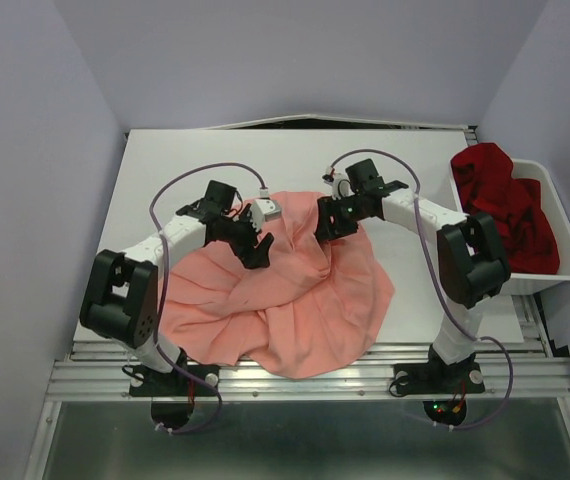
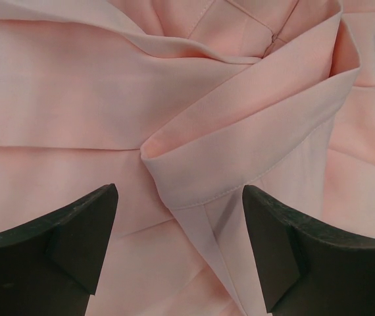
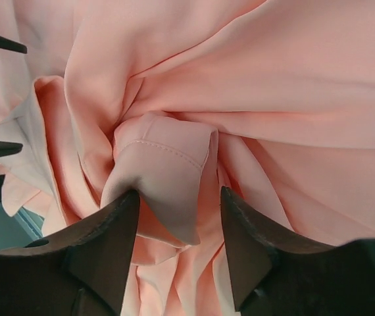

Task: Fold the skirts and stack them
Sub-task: Flatten the skirt out

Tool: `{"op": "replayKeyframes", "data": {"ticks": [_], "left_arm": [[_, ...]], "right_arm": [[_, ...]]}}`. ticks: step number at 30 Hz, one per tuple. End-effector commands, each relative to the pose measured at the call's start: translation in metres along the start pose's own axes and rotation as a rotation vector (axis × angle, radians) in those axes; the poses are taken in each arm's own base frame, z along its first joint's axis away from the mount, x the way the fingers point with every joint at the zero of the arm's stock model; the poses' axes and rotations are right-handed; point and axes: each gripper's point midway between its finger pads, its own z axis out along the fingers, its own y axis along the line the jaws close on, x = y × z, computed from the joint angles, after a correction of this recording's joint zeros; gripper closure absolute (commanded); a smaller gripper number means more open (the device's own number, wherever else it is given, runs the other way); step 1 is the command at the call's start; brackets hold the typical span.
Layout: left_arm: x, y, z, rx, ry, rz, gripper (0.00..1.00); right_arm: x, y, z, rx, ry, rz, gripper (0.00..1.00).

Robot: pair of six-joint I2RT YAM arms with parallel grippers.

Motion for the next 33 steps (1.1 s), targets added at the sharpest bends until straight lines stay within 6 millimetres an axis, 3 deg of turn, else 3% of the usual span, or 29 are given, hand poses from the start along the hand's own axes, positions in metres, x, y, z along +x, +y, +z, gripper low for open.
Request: {"op": "replayKeyframes", "data": {"ticks": [1, 6, 10, 11, 13, 14, 16, 17, 19, 20, 22, 23, 25, 28, 33], "left_arm": [[-0.024, -0.005, 0.001, 0.049, -0.067, 0.010, 0.14], [-0.017, -0.002, 0.014, 0.079, -0.041, -0.033, 0.23], [-0.014, -0.003, 0.021, 0.109, -0.032, -0.060, 0.42], [-0.013, -0.003, 0.022, 0.113, -0.030, -0.067, 0.52], [-0.015, -0.003, 0.021, 0.114, -0.037, -0.073, 0.63], [-0.018, -0.004, 0.019, 0.111, -0.041, -0.070, 0.80], [-0.036, -0.003, 0.002, 0.068, -0.083, -0.044, 1.00], [-0.035, -0.003, 0.002, 0.063, -0.079, -0.045, 1.00], [-0.054, -0.001, -0.019, 0.009, -0.127, -0.013, 1.00], [-0.070, 0.000, -0.035, -0.026, -0.169, 0.016, 1.00], [-0.083, 0.008, -0.055, -0.088, -0.206, 0.022, 1.00], [-0.098, 0.010, -0.072, -0.132, -0.246, 0.046, 1.00], [-0.109, 0.023, -0.094, -0.217, -0.285, 0.050, 1.00], [-0.123, 0.023, -0.121, -0.309, -0.338, 0.117, 1.00], [-0.099, 0.015, -0.117, -0.300, -0.284, 0.171, 1.00]], "right_arm": [[-0.015, 0.015, -0.010, -0.049, -0.059, -0.029, 0.46], [-0.020, 0.009, -0.011, -0.011, -0.075, -0.047, 0.75], [-0.026, 0.013, -0.013, -0.018, -0.088, -0.037, 0.92], [-0.029, 0.013, -0.014, -0.009, -0.097, -0.036, 0.99], [-0.036, 0.010, -0.020, 0.008, -0.120, -0.019, 0.99], [-0.040, 0.006, -0.026, 0.015, -0.138, -0.010, 0.99], [-0.063, 0.001, -0.048, 0.032, -0.211, 0.016, 0.99], [-0.065, -0.005, -0.051, 0.041, -0.220, 0.028, 0.99], [-0.087, -0.009, -0.074, 0.056, -0.293, 0.043, 0.99], [-0.098, -0.022, -0.088, 0.081, -0.333, 0.066, 0.99], [-0.119, -0.034, -0.116, 0.105, -0.415, 0.106, 0.99], [-0.125, -0.039, -0.125, 0.123, -0.441, 0.118, 0.99], [-0.133, -0.044, -0.143, 0.157, -0.492, 0.143, 0.99], [-0.123, -0.045, -0.151, 0.178, -0.491, 0.140, 0.99], [-0.070, -0.042, -0.134, 0.141, -0.363, 0.131, 0.99]]}}
